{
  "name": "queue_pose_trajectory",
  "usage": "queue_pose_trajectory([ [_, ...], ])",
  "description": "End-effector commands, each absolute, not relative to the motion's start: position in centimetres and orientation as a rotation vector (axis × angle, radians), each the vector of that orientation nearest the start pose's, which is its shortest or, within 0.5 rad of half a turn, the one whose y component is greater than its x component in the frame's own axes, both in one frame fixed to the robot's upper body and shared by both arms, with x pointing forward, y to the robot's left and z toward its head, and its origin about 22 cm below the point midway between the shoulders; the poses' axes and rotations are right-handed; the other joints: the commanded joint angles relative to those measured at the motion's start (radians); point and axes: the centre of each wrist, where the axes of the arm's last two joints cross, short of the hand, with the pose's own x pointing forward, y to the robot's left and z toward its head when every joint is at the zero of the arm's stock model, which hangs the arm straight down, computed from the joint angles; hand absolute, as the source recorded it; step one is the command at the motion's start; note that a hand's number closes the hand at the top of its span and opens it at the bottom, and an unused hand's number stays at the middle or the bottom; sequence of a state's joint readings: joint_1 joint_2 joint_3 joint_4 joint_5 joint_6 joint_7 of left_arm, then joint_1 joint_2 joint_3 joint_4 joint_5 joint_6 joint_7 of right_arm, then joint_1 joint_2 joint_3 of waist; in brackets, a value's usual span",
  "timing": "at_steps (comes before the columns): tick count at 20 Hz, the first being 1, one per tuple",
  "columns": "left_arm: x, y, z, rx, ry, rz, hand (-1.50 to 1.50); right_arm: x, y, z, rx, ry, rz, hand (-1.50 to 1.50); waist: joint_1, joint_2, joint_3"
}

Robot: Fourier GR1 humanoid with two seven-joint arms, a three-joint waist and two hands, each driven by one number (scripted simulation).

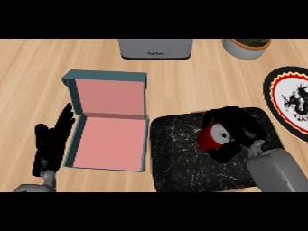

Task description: Pick the can from the tray and place it in the plate

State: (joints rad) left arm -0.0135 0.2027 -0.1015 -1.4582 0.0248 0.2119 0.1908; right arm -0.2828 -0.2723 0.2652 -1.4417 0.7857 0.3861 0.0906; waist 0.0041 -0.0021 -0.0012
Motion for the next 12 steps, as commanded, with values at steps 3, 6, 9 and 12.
queue_pose_trajectory([
  [3, 24.8, 25.6, 0.1, 0.24, -1.275, -0.053, 0.0, 31.7, -28.5, 1.3, -0.612, -1.241, 1.201, 1.5, 0.009, 0.006, 0.003],
  [6, 25.2, 24.4, -1.1, 0.25, -1.29, -0.028, 0.0, 31.7, -30.2, 2.0, -0.749, -1.308, 1.105, 1.5, -0.001, 0.004, 0.002],
  [9, 25.2, 25.6, 0.2, 0.233, -1.279, -0.034, 0.0, 32.5, -30.7, 5.1, -0.872, -1.401, 1.047, 1.5, -0.004, 0.001, 0.002],
  [12, 24.6, 24.9, -2.3, 0.256, -1.272, -0.042, 0.0, 32.9, -32.1, 6.9, -0.906, -1.476, 0.991, 1.5, -0.004, 0.003, 0.001],
])
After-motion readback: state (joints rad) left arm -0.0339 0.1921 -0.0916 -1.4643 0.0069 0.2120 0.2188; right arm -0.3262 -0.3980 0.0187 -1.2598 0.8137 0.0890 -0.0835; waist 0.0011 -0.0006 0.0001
